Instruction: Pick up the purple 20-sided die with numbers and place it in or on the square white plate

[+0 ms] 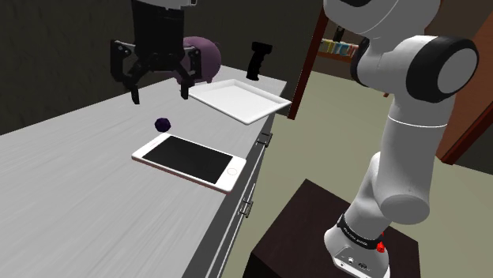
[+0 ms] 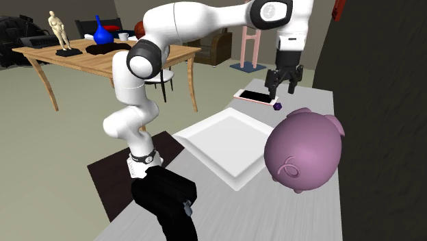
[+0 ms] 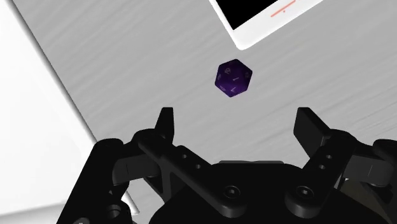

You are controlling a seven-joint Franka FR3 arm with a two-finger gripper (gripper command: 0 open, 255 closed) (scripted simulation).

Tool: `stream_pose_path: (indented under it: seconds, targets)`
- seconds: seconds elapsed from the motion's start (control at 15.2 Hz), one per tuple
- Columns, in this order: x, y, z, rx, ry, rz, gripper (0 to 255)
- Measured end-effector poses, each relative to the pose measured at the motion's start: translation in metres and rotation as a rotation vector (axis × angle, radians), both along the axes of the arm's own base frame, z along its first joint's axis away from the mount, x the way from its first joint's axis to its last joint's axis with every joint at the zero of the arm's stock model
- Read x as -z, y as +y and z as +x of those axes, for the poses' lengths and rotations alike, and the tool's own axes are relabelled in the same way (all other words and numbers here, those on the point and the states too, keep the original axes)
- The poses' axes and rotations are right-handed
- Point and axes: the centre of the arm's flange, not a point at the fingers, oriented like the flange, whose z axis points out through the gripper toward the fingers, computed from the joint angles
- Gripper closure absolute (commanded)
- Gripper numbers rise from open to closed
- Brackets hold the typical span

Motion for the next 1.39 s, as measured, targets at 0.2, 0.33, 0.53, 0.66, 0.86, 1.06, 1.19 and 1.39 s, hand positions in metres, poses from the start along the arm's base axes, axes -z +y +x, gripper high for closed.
stream_pose_path:
  seconds: [0.2, 0.33, 0.53, 0.66, 0.86, 1.06, 1.19, 1.39]
  targets:
    - [0.014, 0.002, 0.002, 0.002, 0.0, 0.0, 0]
    - [0.025, 0.002, 0.003, 0.002, -0.001, 0.0, 0]
    - [0.032, 0.003, 0.003, 0.002, -0.001, 0.0, 0]
    - [0.033, 0.003, 0.003, 0.002, -0.001, 0.0, 0]
    - [0.033, 0.003, 0.003, 0.002, -0.001, 0.0, 255]
    - [0.032, 0.003, 0.003, 0.003, -0.003, 0.002, 255]
    - [0.031, 0.003, 0.003, 0.002, -0.007, 0.004, 255]
    - [0.03, 0.003, 0.004, 0.003, -0.008, 0.005, 255]
